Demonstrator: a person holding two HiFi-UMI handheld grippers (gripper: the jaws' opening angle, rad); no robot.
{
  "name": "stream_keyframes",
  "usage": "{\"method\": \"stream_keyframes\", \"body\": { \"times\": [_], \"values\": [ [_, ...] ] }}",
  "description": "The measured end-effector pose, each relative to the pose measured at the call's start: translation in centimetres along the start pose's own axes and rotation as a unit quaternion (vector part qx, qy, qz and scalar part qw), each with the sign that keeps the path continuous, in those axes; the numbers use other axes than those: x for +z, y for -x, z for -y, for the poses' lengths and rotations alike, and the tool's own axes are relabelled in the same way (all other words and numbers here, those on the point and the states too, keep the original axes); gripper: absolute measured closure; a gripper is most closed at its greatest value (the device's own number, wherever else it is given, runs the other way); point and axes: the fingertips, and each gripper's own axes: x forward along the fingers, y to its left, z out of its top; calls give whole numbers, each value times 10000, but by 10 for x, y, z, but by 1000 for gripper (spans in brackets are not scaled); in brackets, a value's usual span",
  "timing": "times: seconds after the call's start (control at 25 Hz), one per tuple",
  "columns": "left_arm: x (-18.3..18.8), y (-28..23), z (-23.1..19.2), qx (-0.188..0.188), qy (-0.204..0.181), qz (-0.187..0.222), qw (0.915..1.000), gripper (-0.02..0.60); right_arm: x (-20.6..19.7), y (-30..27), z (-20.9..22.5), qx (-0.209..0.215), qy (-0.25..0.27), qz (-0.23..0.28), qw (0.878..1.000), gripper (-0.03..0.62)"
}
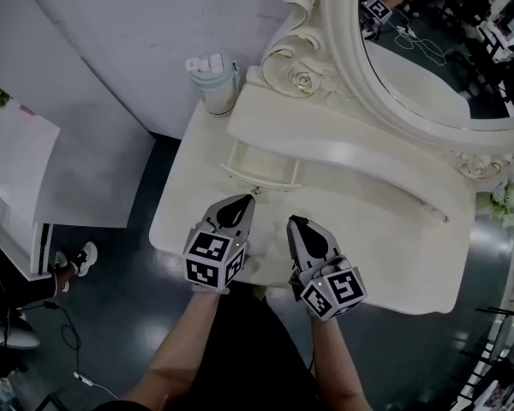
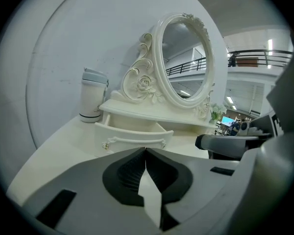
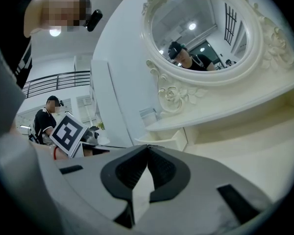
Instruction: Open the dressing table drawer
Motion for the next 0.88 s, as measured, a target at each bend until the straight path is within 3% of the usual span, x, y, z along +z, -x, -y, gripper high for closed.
{"method": "stream_keyframes", "body": {
  "times": [0.32, 0.88],
  "values": [
    [20, 8, 13, -318, 42, 275, 9991, 580, 27, 7, 1, -36, 312, 188, 9993, 588],
    [75, 26, 39, -525, -117, 769, 9956, 581, 83, 26, -3, 2, 691, 447, 9966, 589]
  ]
}}
